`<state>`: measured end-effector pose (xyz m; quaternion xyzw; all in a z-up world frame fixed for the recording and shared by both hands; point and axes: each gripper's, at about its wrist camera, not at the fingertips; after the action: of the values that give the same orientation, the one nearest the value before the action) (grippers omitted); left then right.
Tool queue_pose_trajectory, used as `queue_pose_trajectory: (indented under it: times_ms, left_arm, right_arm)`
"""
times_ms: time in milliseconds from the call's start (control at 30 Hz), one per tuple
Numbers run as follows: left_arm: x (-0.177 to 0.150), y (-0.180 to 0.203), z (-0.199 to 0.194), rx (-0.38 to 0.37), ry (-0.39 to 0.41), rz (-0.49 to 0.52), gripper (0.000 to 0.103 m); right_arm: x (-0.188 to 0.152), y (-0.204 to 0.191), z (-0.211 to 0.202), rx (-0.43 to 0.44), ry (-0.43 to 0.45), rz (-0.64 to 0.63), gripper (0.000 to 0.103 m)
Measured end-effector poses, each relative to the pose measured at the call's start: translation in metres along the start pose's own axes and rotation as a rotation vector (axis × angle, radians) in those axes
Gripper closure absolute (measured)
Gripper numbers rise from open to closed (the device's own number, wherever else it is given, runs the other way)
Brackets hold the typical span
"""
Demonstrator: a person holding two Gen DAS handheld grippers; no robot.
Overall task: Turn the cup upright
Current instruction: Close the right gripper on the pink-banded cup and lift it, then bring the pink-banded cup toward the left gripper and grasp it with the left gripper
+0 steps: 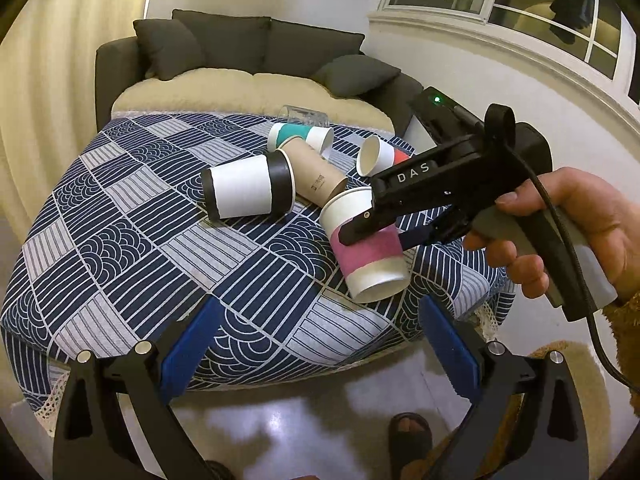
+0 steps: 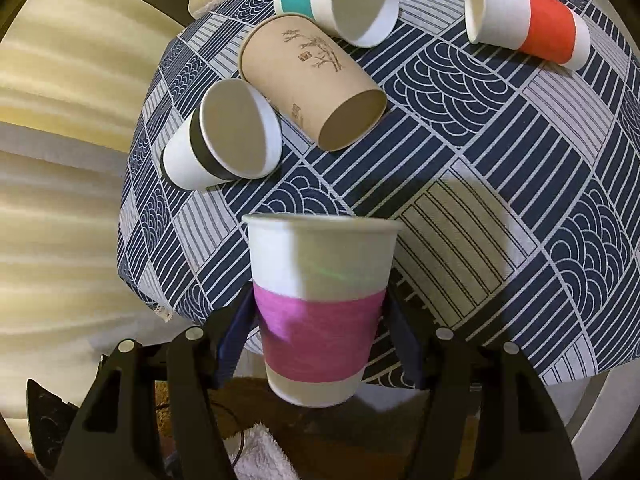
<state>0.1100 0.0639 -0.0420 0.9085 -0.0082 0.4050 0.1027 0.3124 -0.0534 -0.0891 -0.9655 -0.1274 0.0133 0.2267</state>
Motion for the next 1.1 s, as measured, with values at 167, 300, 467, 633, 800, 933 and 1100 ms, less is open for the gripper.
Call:
queue_pose_trajectory:
  times_ms: [167,300,467,633,800,933,1100]
  left_arm:
    - [0.000,0.001,0.001,0.002,-0.005,0.005,0.007]
    - [-0.001,0.002,0.002,0.007,-0.010,0.011,0.007]
    - [0.002,0.002,0.004,-0.008,-0.022,-0.003,0.007]
    - [0.019,-0.004,0.006,-0.075,-0.032,-0.078,0.007]
    - [0.039,0.008,0.022,-0.075,-0.109,-0.094,0.007]
    - [0.053,0.017,0.042,-0.077,-0.177,-0.142,0.007]
    - [0.071,0.033,0.068,-0.060,-0.277,-0.132,0.007]
  right_arm:
    - [0.000,0.000,-0.002,0.002,0.006,-0.002,0.037]
    - [-0.002,-0.001,-0.011,0.022,0.017,-0.009,0.032]
    - [-0.010,0.000,-0.045,0.060,0.076,-0.026,0.032]
    - [-0.041,0.007,-0.102,0.153,0.229,-0.086,0.032]
    - [-0.082,0.030,-0.137,0.195,0.383,-0.135,0.032]
    - [-0.110,0.060,-0.140,0.234,0.423,-0.142,0.032]
    - [-0.132,0.086,-0.124,0.230,0.419,-0.111,0.032]
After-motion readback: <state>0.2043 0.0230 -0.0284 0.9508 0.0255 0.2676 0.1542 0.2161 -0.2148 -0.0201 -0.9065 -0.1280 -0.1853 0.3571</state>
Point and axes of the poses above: each gripper's, at about its wrist camera, not at the fingertips, and z roughly the way its jaws point, y to its right, x to its top, and after that the axes turned 6 degrees about z, right-handed
